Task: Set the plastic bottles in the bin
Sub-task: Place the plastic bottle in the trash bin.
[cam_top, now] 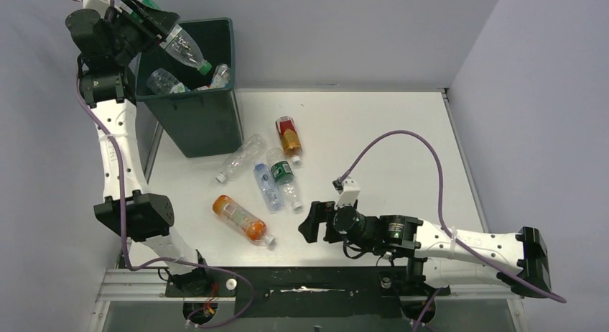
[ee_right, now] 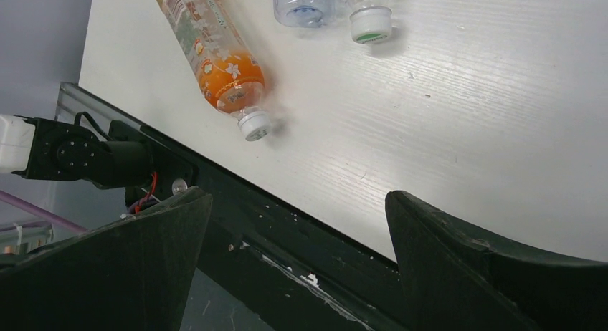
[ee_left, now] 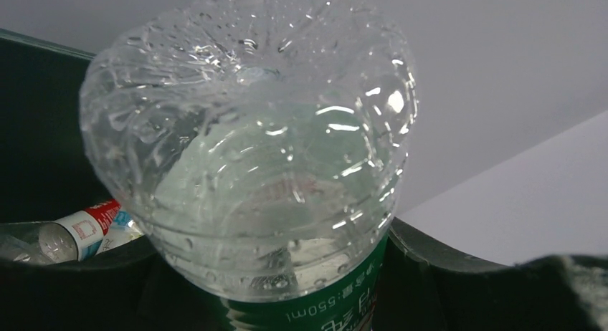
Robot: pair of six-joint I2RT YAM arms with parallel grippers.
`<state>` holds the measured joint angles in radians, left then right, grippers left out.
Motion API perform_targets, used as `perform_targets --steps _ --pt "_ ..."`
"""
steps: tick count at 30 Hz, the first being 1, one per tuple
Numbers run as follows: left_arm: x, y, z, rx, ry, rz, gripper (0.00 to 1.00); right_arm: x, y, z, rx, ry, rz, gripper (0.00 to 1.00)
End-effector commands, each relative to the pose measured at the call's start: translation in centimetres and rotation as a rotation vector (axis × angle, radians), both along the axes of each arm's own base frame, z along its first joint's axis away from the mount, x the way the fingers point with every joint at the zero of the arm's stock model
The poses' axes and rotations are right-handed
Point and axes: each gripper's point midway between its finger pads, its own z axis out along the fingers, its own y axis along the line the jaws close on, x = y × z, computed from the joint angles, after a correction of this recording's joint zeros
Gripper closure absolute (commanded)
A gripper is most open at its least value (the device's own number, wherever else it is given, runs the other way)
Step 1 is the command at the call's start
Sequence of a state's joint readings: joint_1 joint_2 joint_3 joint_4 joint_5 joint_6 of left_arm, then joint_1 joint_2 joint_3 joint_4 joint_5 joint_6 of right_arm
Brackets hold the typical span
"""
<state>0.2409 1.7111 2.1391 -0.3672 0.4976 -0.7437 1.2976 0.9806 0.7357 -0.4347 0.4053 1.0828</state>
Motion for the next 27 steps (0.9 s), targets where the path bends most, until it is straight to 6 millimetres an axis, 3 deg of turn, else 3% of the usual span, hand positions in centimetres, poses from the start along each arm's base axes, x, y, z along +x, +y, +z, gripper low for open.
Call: perform_targets --steps 1,3,6,10,16,20,27 --pt "2.2 0.6 -1.8 0.051 -0.003 -0.007 0.43 0.2 1.9 2.6 0.087 -0.016 0.006 0.02" --pt "2.7 1.1 -3.5 0.068 0.051 0.013 0.3 0.2 2.2 2.5 0.087 -0.012 0.009 0.02" --pt "2.9 2.3 -5.3 0.112 0.124 0.067 0.21 0.2 2.5 2.4 0.085 -0.01 0.012 0.02" --pt "2.7 3.3 -6.5 0.169 0.18 0.114 0.19 0.3 2.8 2.4 0.079 -0.01 0.017 0.02" --pt "1.2 3.5 -4.7 0.207 0.144 0.129 0.18 0.7 3.1 2.8 0.059 -0.029 0.011 0.02" --pt "0.1 4.0 -3.9 0.244 0.145 0.168 0.17 2.2 2.4 2.9 0.0 -0.02 -0.035 0.02" --pt "-3.1 2.0 -2.3 0.221 0.098 0.125 0.17 5.4 1.7 1.8 -0.079 0.016 -0.064 0.03"
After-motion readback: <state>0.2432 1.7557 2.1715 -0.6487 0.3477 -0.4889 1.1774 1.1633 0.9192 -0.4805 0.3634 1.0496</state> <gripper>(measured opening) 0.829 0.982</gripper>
